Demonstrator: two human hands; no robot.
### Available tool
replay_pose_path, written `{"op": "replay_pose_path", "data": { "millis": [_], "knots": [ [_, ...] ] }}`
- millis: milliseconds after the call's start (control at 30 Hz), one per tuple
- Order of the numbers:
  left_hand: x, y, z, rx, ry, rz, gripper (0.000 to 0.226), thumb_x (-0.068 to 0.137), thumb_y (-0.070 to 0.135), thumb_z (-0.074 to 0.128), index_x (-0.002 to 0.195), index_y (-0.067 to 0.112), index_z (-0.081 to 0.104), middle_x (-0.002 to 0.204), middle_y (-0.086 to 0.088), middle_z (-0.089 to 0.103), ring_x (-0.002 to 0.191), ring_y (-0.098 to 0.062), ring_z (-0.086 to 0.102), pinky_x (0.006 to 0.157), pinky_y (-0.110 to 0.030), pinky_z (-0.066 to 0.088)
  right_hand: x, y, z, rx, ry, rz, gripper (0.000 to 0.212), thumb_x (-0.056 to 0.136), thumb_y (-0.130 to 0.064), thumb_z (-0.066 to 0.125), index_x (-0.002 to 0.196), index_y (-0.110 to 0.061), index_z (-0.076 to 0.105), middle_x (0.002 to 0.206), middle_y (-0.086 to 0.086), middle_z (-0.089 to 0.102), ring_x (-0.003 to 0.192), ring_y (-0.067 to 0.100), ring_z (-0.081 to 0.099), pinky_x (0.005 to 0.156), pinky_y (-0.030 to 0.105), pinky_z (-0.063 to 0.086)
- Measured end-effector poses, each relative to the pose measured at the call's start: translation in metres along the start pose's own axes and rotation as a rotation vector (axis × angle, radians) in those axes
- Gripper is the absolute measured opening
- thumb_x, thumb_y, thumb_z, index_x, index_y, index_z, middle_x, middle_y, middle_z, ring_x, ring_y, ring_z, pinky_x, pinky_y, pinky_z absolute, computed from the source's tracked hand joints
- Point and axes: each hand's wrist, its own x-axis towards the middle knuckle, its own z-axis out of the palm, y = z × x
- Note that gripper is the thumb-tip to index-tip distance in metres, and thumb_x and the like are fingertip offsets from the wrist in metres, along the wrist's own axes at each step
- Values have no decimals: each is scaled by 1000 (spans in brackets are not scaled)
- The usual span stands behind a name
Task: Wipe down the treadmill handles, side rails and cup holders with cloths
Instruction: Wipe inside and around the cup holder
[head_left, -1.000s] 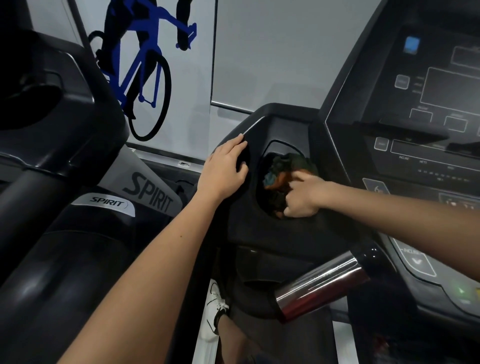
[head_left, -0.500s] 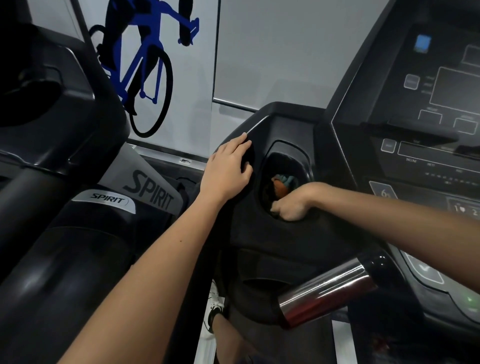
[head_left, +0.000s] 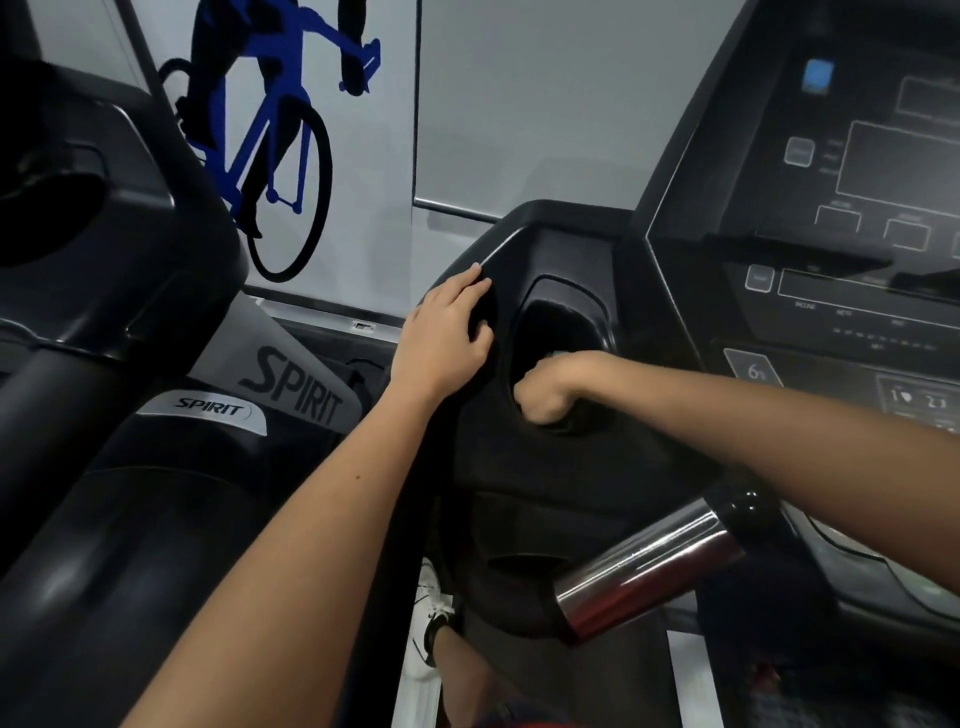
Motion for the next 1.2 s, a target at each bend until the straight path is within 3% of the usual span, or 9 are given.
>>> {"op": "replay_pose_path", "data": {
  "millis": [167,267,400,600,733,867,933,1067,1200],
  "knots": [
    [1,1,0,24,4,-6,52,89,21,50,139,21,41,150,10,32,134,-15,34,109,-37,31,-7,26,3,412,85,-107,36,78,10,37,100,3,65,94,12,66,81,21,59,63,24,46],
    [1,0,1,28,4,-1,51,89,21,49,140,22,40,150,10,31,135,-15,33,110,-37,31,-9,30,14,401,89,-141,37,80,10,37,106,-2,61,107,12,63,95,21,58,77,28,46],
    [1,1,1,33,4,2,51,90,22,49,140,21,39,150,9,31,135,-14,32,109,-38,31,-1,24,27,157,60,-40,41,95,-9,37,135,-4,39,150,18,18,139,33,18,112,34,20],
    [0,1,1,27,-6,6,51,90,21,49,140,20,40,150,9,32,135,-14,33,109,-40,32,7,-4,23,-361,177,129,39,95,-9,41,134,-3,42,141,19,38,127,34,35,98,40,41],
    [1,2,0,19,-7,-7,51,90,21,50,140,20,40,150,9,32,134,-14,34,108,-40,33,7,1,6,-112,145,132,38,96,-23,39,126,-4,53,133,13,51,119,31,51,87,34,44],
    [0,1,-2,14,-12,-7,51,90,23,51,140,20,41,150,10,32,134,-14,34,109,-40,33,1,13,4,421,-20,13,35,93,-6,36,115,10,57,117,21,61,88,26,58,62,25,43],
    [1,1,-2,5,-14,-12,51,90,23,51,140,21,40,150,10,32,134,-13,33,109,-40,32,-9,18,13,645,39,-38,35,93,-3,33,109,16,57,103,19,63,73,19,55,62,23,45],
    [1,0,-1,-12,-12,-9,51,89,22,51,140,20,41,150,11,32,135,-13,33,109,-40,31,-18,15,41,678,317,-98,27,94,-3,33,96,11,56,106,22,58,100,31,54,96,41,40],
    [1,-2,-2,-57,-17,-20,51,90,21,51,139,21,41,149,12,33,135,-12,33,110,-40,30,-23,11,55,484,511,-259,40,96,-7,35,133,8,36,146,19,30,140,28,19,112,20,4]
  ]
}}
